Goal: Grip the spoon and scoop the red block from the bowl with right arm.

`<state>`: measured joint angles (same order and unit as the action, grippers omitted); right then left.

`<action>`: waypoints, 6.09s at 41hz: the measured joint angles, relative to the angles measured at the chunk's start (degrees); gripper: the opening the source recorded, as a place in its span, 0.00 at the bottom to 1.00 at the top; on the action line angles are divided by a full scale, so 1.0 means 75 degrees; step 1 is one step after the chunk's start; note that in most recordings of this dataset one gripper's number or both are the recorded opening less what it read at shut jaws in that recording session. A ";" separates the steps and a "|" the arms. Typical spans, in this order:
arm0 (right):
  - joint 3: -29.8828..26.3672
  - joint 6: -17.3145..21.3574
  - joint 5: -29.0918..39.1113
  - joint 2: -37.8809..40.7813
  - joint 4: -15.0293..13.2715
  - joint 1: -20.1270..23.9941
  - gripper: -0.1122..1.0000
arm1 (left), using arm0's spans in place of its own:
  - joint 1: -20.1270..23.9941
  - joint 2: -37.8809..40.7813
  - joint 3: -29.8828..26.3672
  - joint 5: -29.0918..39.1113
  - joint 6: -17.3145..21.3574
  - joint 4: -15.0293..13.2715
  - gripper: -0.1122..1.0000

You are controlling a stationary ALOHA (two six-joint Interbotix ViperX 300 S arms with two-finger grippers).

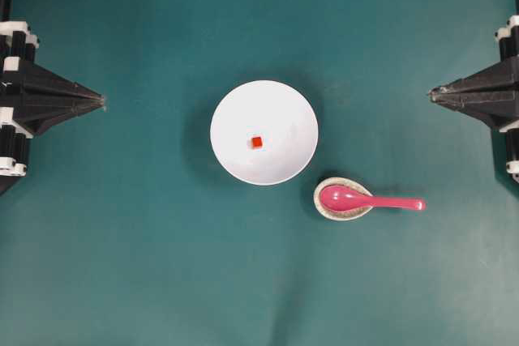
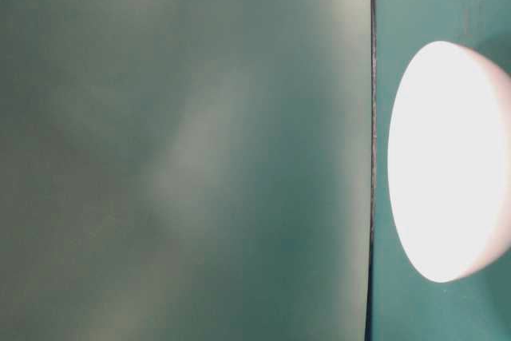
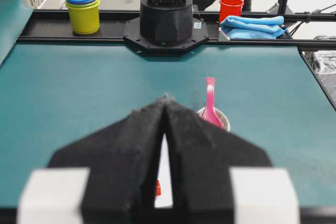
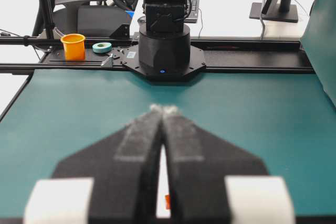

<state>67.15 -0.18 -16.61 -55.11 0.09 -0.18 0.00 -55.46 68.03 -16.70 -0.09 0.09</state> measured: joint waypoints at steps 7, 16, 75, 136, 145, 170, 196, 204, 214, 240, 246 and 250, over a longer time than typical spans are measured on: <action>-0.0270 0.0434 0.0129 0.0070 0.0211 0.0070 0.10 | 0.0000 0.0012 -0.0270 0.0809 -0.0059 0.0023 0.10; -0.0422 0.0832 0.0188 0.0246 0.0258 0.0129 0.11 | 0.0000 0.0000 -0.0270 0.1020 -0.0070 0.0035 0.10; 0.1852 0.1723 -0.5332 0.5637 0.3410 0.4266 0.61 | 0.0234 -0.0070 -0.0281 0.1043 -0.0105 0.0035 0.10; 0.1852 0.1594 -0.6562 0.8379 0.3902 0.4371 0.41 | 0.0375 -0.0035 -0.0270 0.1043 -0.0105 0.0035 0.10; 0.1805 0.1465 -0.6574 0.8379 0.3914 0.4371 0.31 | 0.0375 -0.0035 -0.0281 0.1043 -0.0105 0.0035 0.10; 0.1664 0.1301 -0.6574 0.8004 0.3914 0.4383 0.31 | 0.0363 -0.0059 -0.0270 0.1055 -0.0105 0.0047 0.10; 0.0516 -0.1629 -0.3129 0.4500 0.3973 0.2660 0.31 | 0.0375 -0.0082 -0.0281 0.1066 -0.0094 0.0047 0.10; -0.0281 -0.2449 -0.1184 0.3504 0.3973 0.1699 0.31 | 0.0375 -0.0094 -0.0281 0.1441 -0.0094 0.0047 0.10; -0.1875 -0.2578 0.1945 0.2813 0.3949 0.0445 0.31 | 0.0375 -0.0480 -0.0281 0.1934 -0.0187 0.0047 0.10; -0.4910 -0.1254 0.6246 0.4711 0.3785 -0.0914 0.31 | 0.0375 -0.0961 -0.0410 0.2426 -0.0187 0.0047 0.10; -0.5566 -0.0609 0.7078 0.5473 0.3340 -0.0926 0.31 | 0.0375 -0.0949 -0.0410 0.2426 -0.0176 0.0047 0.10; -0.6105 -0.0141 0.7887 0.6012 0.2965 -0.0914 0.31 | 0.0375 -0.0949 -0.0410 0.2426 -0.0176 0.0047 0.10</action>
<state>21.36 -1.23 42.54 -10.02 22.32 -7.03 2.81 -62.58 64.95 1.49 -1.41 0.44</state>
